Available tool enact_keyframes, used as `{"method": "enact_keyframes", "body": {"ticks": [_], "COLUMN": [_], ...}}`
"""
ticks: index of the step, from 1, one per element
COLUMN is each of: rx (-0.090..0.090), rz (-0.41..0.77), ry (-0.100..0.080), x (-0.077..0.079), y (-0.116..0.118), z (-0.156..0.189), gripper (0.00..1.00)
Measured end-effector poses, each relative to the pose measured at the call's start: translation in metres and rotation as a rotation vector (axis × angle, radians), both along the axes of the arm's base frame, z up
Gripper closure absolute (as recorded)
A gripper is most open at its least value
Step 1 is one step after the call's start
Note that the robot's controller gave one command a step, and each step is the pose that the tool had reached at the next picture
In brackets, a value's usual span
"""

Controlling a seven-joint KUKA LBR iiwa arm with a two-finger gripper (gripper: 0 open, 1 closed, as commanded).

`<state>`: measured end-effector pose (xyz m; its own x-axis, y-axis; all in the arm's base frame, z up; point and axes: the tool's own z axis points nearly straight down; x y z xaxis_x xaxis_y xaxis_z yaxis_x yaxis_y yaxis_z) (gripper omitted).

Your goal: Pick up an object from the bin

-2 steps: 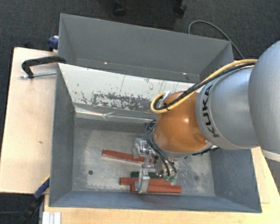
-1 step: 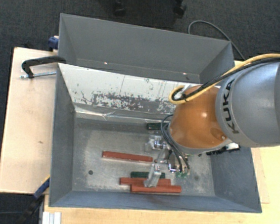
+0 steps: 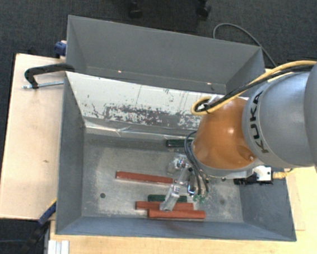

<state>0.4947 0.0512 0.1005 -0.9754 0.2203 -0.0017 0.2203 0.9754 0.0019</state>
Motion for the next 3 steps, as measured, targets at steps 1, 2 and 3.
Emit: {"method": "enact_keyframes", "body": {"ticks": [1, 2, 3], "rx": [0.000, 0.000, 0.002], "rz": [-0.216, -0.215, -0.215], "ry": [0.006, 0.004, -0.002], "x": [0.0008, 0.0011, 0.0028], "y": [0.0259, 0.0262, 0.0270], "z": [-0.0306, -0.0298, -0.0288], "gripper": [0.00, 0.00, 1.00]}}
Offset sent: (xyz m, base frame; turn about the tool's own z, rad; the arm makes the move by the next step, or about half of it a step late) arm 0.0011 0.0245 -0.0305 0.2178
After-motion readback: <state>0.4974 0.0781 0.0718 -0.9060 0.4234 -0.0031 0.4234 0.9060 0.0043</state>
